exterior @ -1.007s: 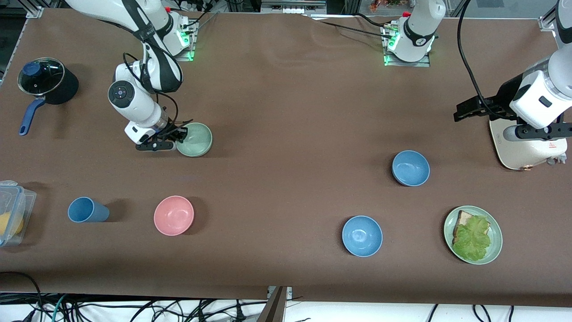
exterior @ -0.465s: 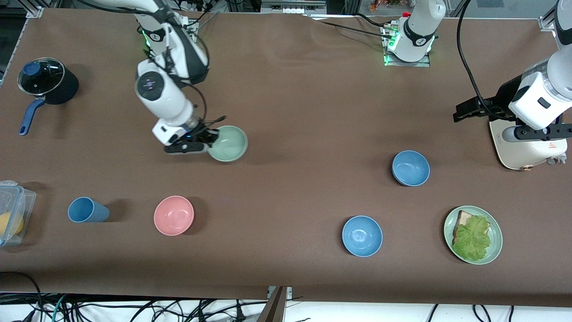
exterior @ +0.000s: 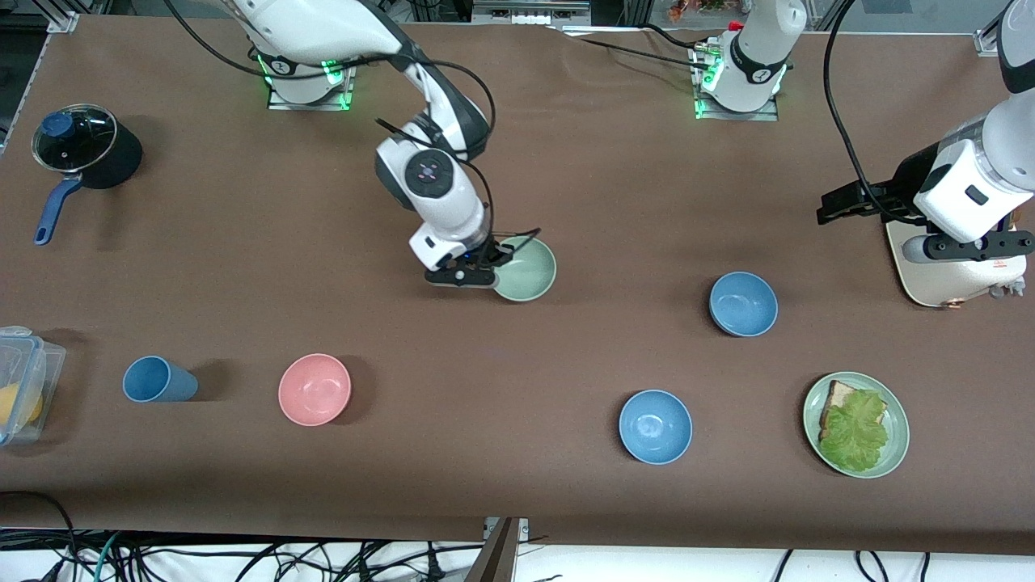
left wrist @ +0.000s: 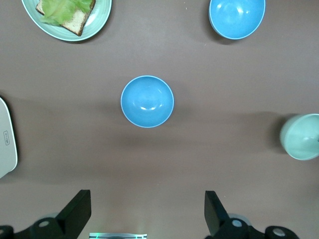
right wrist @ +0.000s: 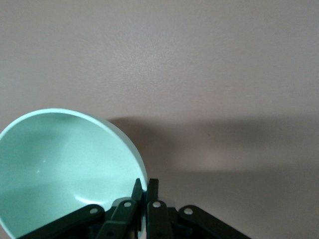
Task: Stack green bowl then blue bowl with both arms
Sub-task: 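Drag the green bowl with the right gripper toward the table center, release, then retract the right gripper while the left gripper grasps the blue bowl rim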
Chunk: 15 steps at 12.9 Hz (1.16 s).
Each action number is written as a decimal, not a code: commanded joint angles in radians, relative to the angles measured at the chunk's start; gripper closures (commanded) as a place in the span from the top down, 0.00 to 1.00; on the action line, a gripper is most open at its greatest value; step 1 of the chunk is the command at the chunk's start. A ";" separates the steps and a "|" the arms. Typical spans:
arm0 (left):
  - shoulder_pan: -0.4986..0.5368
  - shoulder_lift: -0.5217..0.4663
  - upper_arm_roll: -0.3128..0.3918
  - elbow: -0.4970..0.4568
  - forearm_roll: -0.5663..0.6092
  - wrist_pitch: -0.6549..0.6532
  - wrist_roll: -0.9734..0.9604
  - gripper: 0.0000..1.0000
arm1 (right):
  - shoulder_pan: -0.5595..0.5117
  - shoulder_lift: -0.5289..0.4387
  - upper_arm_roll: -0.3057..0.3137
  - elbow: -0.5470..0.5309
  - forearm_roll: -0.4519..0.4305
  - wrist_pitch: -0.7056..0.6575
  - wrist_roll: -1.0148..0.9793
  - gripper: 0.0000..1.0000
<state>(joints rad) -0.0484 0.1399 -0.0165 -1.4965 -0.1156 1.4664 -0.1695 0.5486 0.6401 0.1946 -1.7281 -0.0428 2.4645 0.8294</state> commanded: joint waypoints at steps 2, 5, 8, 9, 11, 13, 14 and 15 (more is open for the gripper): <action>0.013 0.030 -0.002 0.001 0.030 -0.002 -0.007 1.00 | -0.007 0.029 -0.029 0.051 -0.043 -0.010 0.008 0.99; 0.024 0.078 -0.002 -0.080 0.033 0.119 -0.007 1.00 | -0.022 -0.052 -0.076 0.140 -0.045 -0.193 -0.026 1.00; 0.030 0.124 -0.003 -0.148 0.039 0.198 -0.004 1.00 | -0.105 -0.149 -0.142 0.255 -0.031 -0.428 -0.112 1.00; 0.039 0.130 -0.002 -0.195 0.039 0.265 -0.002 1.00 | -0.127 -0.190 -0.147 0.254 -0.014 -0.459 -0.171 1.00; 0.044 0.147 -0.002 -0.292 0.039 0.397 0.027 1.00 | -0.176 -0.278 -0.185 0.248 -0.002 -0.554 -0.267 1.00; 0.044 0.162 -0.002 -0.391 0.037 0.547 0.082 1.00 | -0.261 -0.351 -0.219 0.246 0.088 -0.654 -0.480 1.00; 0.045 0.179 -0.002 -0.422 0.037 0.607 0.096 1.00 | -0.288 -0.370 -0.245 0.246 0.125 -0.698 -0.566 1.00; 0.050 0.205 -0.002 -0.430 0.037 0.638 0.111 0.99 | -0.318 -0.407 -0.260 0.216 0.147 -0.714 -0.611 1.00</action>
<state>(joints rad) -0.0078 0.3342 -0.0131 -1.8815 -0.1117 2.0361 -0.1003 0.2818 0.2976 -0.0482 -1.4574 0.0508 1.7881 0.3267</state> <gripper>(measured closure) 0.000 0.000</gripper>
